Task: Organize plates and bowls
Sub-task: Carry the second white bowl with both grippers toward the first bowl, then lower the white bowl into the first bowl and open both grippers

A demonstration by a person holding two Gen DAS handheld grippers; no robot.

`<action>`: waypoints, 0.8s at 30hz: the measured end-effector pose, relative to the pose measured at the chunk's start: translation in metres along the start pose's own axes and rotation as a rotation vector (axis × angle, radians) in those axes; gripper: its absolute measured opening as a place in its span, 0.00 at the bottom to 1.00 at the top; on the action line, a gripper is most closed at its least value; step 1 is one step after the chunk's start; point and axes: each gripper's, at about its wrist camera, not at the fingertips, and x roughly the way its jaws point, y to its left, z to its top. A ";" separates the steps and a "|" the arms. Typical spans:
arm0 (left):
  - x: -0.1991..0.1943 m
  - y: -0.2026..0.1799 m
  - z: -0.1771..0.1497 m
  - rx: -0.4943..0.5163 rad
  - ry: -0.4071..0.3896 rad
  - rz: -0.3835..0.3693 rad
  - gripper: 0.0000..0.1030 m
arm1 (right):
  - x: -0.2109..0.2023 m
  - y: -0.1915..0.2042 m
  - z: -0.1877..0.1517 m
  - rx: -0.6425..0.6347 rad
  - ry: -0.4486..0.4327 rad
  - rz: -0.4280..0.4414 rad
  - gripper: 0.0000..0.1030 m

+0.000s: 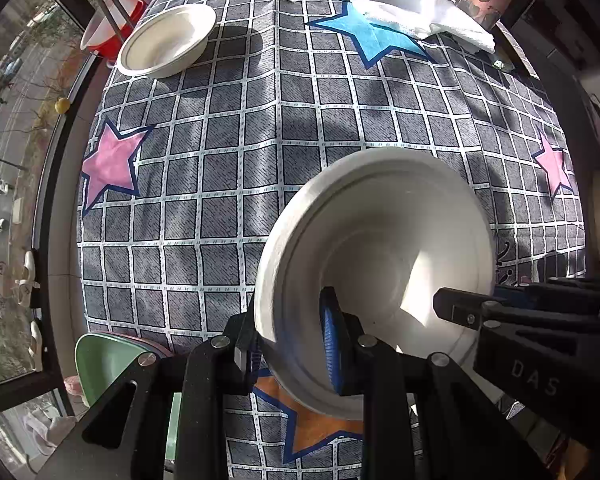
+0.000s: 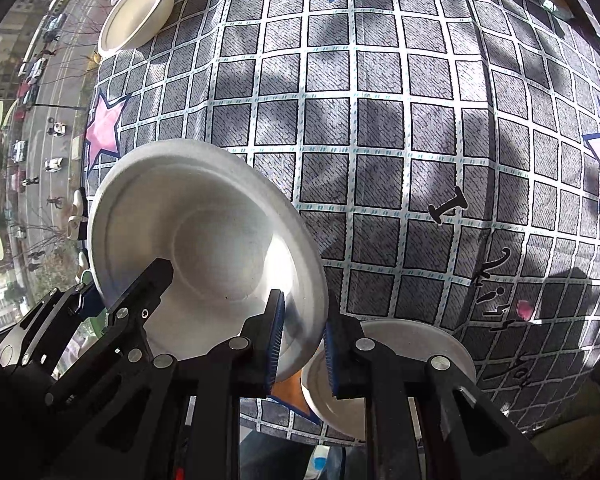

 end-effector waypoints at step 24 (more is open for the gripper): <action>0.018 -0.109 -0.057 0.314 0.098 -0.063 0.37 | -0.026 -0.107 -0.101 0.278 -0.005 -0.069 0.19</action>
